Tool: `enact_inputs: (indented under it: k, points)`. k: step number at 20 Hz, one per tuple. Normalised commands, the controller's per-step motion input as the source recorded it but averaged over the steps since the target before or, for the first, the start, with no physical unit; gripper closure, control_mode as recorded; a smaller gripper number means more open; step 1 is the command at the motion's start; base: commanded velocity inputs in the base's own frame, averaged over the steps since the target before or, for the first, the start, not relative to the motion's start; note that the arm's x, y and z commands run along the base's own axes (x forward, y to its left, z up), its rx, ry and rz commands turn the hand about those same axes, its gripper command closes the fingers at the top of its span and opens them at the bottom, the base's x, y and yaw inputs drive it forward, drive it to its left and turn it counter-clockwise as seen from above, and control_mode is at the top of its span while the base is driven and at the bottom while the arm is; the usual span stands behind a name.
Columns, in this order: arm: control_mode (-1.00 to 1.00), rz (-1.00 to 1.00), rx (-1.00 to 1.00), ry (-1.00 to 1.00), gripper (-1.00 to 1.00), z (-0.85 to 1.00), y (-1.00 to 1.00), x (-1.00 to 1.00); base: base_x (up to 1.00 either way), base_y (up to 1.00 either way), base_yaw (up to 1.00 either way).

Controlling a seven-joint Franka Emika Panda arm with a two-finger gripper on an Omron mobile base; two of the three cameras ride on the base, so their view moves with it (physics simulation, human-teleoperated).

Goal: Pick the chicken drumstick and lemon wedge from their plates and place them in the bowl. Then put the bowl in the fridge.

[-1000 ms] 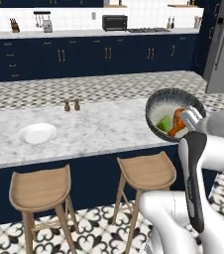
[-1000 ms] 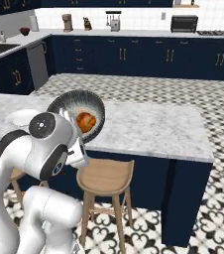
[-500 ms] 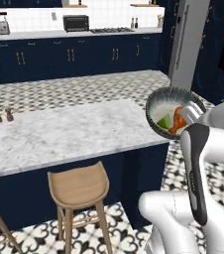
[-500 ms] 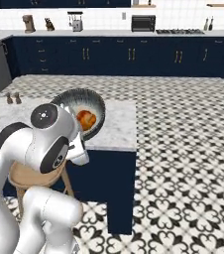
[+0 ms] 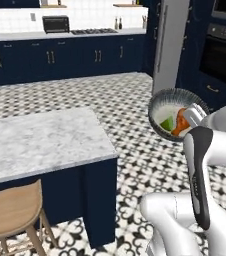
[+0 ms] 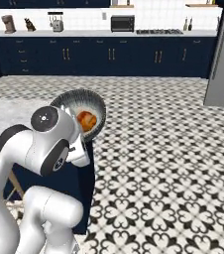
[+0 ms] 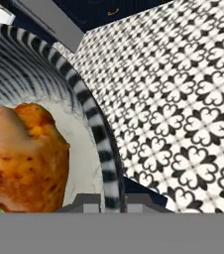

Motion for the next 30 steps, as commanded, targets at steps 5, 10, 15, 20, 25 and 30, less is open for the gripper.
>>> enact_inputs:
  k: [5,10,15,20,25,30]
  points:
    - [1.00,0.00,0.00,0.00,1.00,0.00,0.00,0.00,0.79,-1.00,0.06]
    - [1.00,0.00,0.00,0.00,1.00,0.00,0.00,0.00,1.00,-0.74,0.16]
    - [1.00,0.00,0.00,0.00,1.00,0.00,0.00,0.00,1.00,-0.41,0.14]
    - [1.00,0.00,0.00,0.00,1.00,0.00,0.00,0.00,1.00,-0.45,0.16]
    - [1.00,0.00,0.00,0.00,1.00,0.00,0.00,0.00,1.00,-0.73,0.21]
    - [1.00,0.00,0.00,0.00,1.00,0.00,0.00,0.00,1.00,-0.59,0.16]
